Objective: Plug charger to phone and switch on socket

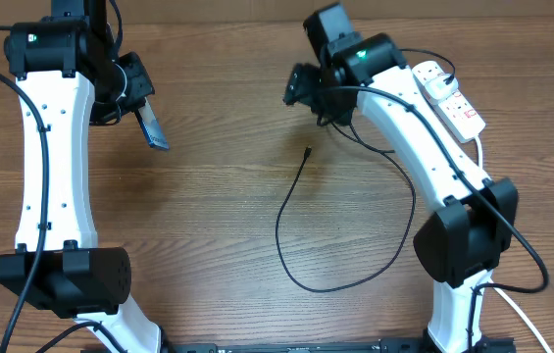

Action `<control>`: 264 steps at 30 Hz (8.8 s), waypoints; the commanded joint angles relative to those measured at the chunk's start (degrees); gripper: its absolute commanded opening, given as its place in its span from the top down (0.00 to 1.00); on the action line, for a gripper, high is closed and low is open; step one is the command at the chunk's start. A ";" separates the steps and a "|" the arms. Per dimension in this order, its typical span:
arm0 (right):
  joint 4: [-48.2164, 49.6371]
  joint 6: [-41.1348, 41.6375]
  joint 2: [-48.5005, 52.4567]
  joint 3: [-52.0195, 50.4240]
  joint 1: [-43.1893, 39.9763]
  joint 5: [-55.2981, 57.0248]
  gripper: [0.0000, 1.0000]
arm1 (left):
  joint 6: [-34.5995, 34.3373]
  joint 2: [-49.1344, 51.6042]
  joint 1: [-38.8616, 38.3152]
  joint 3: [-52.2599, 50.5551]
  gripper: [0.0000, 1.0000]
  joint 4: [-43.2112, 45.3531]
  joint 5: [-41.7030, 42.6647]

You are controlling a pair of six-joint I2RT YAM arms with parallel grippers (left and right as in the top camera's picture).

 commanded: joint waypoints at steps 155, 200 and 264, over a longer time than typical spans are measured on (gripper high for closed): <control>11.93 -12.55 -28.06 -14.10 13.14 -25.42 0.96 | 17.44 -0.26 -0.87 0.04 0.96 10.49 71.54; 13.73 -12.72 -28.02 -14.12 13.14 -19.98 0.96 | 17.20 -0.26 -1.88 0.04 0.96 8.04 68.63; -4.87 -12.35 -26.03 -20.04 -11.45 4.48 0.00 | 20.85 23.78 -11.10 0.04 0.96 8.31 37.44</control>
